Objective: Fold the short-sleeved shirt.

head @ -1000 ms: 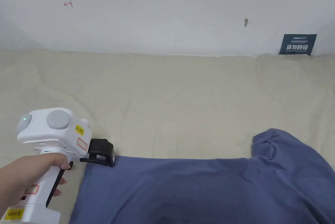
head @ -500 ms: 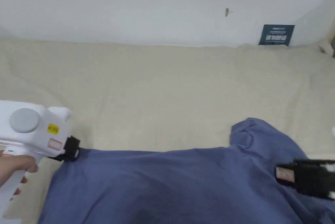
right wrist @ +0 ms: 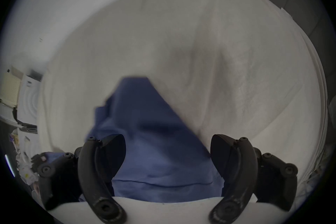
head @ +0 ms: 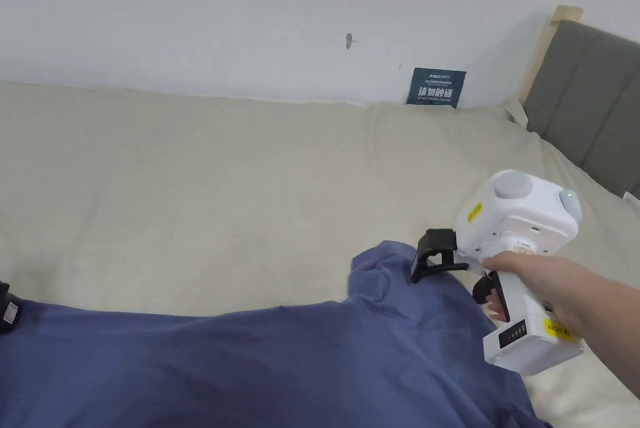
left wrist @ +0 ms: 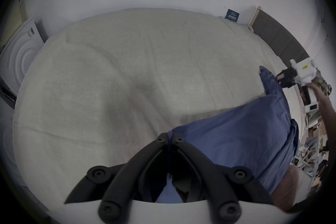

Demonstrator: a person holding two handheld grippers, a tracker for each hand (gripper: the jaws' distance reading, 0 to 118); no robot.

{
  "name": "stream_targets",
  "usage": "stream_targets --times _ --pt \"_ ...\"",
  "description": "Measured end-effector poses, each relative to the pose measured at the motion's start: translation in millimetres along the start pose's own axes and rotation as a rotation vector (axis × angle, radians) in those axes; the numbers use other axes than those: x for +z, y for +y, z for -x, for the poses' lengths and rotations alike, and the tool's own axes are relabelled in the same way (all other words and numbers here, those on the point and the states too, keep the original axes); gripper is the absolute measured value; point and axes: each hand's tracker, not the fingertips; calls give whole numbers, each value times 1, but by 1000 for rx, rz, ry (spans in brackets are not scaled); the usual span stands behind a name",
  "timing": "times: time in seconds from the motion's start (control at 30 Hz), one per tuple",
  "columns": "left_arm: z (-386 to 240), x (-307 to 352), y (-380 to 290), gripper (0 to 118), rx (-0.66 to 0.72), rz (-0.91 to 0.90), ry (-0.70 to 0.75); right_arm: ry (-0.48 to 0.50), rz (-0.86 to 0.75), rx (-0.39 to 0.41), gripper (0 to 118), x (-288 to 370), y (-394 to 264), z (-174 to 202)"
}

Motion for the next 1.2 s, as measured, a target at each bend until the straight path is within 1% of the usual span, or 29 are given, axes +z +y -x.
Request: stream_targets --times 0.03,0.07,0.1,0.13,0.17,0.2,0.23,0.33,0.37,0.4,0.53,0.57,0.63,0.7,0.73,0.8,0.87,0.93,1.0,1.07,1.13,1.2 --pt "3 -1 1 2 5 4 -5 -3 5 21 89 0 -8 1" --pt "4 0 0 2 8 6 -3 20 -20 48 49 6 -17 0" --pt "5 1 -1 2 6 6 0 5 -93 134 0 14 -21 9" --pt "-9 5 -4 2 2 7 3 -20 -125 181 0 16 -25 13" --pt "-11 5 -5 2 -1 9 7 16 -149 189 0 23 -46 5" --pt "-10 6 -7 2 0 10 10 35 -132 176 0 27 -56 2" --pt "-10 7 -8 2 1 10 11 51 -123 141 0 34 -37 -6" --pt "-12 12 -12 2 10 -1 14 142 -176 75 0 56 -44 -20" --pt "-12 16 -14 2 16 -8 8 172 -160 63 0 65 -32 -23" --pt "-6 18 -13 2 24 -16 -2 210 -173 68 0 76 -32 -27" --pt "-7 56 -30 2 38 -54 -31 272 -250 133 0 124 -65 -48" --pt "-7 66 -37 2 57 -64 -39 284 -259 132 0 132 -73 -56" --pt "-4 84 -53 2 71 -82 -62 298 -287 100 0 152 -103 -76" --pt "-5 102 -73 2 61 -85 -77 347 -292 73 0 165 -130 -99" --pt "-6 109 -81 2 57 -88 -83 349 -294 71 0 168 -141 -108" --pt "-10 122 -106 2 75 -98 -104 361 -294 74 0 177 -189 -118" --pt "-12 130 -130 2 102 -97 -161 328 -275 71 0 171 -215 -128" --pt "-17 134 -156 2 91 -81 -164 310 -230 77 0 167 -252 -133" --pt "-18 132 -180 2 96 -56 -141 285 -212 86 0 151 -271 -138" --pt "-17 123 -202 2 117 -26 -131 276 -161 60 0 129 -281 -165" --pt "-13 110 -224 2 154 10 -138 297 -111 34 0 108 -289 -172" --pt "-6 95 -239 2 218 61 -124 263 -115 39 0 88 -294 -178"
